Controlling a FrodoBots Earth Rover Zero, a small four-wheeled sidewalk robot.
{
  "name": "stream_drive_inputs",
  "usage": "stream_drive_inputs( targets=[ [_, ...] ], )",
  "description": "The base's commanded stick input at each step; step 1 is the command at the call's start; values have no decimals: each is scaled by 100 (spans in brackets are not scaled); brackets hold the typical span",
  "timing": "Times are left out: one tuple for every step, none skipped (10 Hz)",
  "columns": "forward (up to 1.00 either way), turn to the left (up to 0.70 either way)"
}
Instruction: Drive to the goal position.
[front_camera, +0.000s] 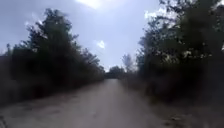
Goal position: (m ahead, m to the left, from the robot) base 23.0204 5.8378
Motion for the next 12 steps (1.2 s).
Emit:
stream_drive_inputs(
  targets=[
    [85,0],
    [85,0],
    [85,0],
    [85,0],
    [85,0],
    [85,0],
    [85,0],
    [85,0],
    [85,0],
    [85,0],
    [85,0],
    [85,0]
  ],
)
